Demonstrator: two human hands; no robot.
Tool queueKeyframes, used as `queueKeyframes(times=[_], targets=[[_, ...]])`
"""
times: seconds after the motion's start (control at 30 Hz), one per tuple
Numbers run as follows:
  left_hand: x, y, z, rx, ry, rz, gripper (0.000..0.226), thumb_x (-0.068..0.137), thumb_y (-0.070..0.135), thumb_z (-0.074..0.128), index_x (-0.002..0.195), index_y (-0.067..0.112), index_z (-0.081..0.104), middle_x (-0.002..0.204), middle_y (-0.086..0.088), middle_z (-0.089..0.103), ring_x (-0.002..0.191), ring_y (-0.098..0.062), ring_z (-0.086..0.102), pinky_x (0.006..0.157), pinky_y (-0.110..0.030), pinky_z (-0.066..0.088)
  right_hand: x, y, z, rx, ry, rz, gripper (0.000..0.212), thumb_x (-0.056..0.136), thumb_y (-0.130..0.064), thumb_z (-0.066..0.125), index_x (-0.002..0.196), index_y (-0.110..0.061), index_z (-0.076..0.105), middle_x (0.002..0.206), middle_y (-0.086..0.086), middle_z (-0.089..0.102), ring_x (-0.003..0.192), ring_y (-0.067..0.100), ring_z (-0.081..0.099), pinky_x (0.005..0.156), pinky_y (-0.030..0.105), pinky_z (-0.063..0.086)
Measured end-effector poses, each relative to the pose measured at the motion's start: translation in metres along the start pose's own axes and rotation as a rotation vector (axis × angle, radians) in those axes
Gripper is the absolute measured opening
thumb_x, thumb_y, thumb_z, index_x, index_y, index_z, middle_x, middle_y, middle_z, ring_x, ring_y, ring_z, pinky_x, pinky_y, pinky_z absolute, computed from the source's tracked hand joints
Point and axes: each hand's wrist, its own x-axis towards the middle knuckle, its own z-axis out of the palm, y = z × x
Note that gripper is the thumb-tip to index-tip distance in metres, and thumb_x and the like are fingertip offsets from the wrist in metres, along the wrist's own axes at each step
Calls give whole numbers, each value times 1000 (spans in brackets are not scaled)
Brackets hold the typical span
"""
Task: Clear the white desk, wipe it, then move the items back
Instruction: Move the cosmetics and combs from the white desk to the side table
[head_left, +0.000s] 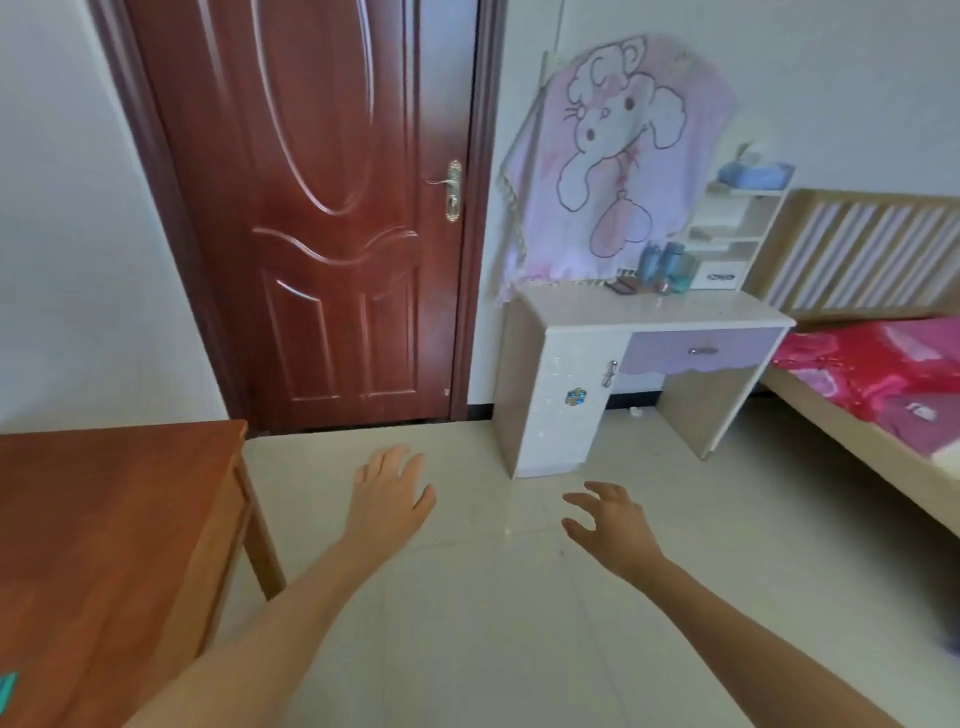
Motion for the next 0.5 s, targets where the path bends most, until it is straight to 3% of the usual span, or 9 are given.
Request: queueKeyframes(times=[0.3, 0.5], targets=[[26, 214, 44, -254, 79, 132, 38, 90, 27, 50, 124, 10, 53, 131, -8, 49, 122, -28, 40, 99, -36, 30, -60, 167, -99, -43, 180, 58, 42, 91, -40, 48, 132, -30, 46, 146, 0, 35, 136, 14, 24, 106, 29, 25], [41, 286, 56, -289, 93, 185, 40, 90, 24, 53, 128, 11, 50, 132, -6, 48, 124, -25, 37, 99, -33, 30, -69, 226, -147, -27, 276, 89, 38, 90, -36, 52, 127, -28, 52, 143, 2, 37, 134, 19, 27, 102, 32, 29]])
